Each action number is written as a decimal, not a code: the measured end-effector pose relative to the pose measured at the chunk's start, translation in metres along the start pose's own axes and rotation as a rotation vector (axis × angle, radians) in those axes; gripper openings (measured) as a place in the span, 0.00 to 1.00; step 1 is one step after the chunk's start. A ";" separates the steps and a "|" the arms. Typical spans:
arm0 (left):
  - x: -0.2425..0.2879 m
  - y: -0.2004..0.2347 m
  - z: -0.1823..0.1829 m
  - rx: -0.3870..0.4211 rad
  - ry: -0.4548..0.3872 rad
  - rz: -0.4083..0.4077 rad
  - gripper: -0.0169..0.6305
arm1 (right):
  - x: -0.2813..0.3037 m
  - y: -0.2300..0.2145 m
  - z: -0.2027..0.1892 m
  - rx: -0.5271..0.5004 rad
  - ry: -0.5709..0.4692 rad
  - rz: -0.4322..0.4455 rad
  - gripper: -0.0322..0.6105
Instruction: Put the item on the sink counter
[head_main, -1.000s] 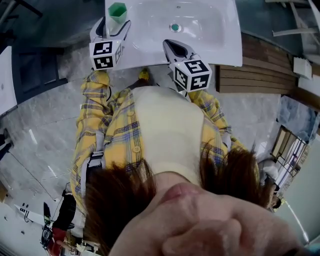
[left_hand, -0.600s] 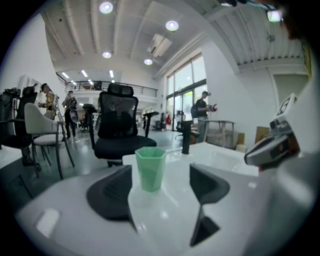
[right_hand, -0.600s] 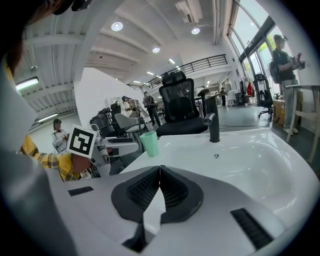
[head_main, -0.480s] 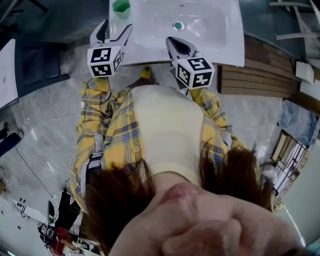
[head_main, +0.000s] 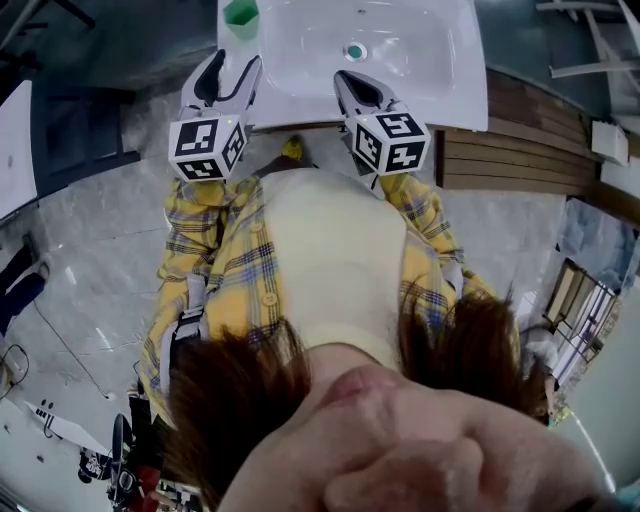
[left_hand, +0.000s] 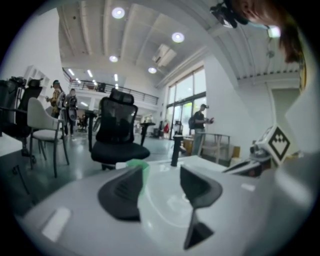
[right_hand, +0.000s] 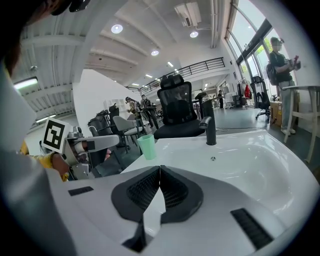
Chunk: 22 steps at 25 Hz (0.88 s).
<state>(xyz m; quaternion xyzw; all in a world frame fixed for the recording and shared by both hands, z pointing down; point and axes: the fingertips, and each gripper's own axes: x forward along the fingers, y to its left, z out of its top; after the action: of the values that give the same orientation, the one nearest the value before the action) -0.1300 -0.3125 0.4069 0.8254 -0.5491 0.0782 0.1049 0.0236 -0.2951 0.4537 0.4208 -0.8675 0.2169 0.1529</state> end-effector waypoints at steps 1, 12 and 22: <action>-0.002 -0.004 0.001 -0.010 -0.003 -0.008 0.38 | 0.000 -0.001 0.000 0.001 -0.002 -0.003 0.07; -0.007 -0.019 -0.006 -0.037 0.011 -0.044 0.17 | -0.002 -0.004 0.001 0.011 -0.022 -0.018 0.07; -0.010 -0.018 -0.013 -0.032 0.053 -0.034 0.06 | -0.002 -0.003 0.004 0.000 -0.038 -0.024 0.07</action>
<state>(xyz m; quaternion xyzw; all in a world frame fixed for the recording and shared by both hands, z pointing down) -0.1169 -0.2937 0.4159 0.8305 -0.5332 0.0895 0.1340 0.0268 -0.2975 0.4496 0.4353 -0.8651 0.2068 0.1389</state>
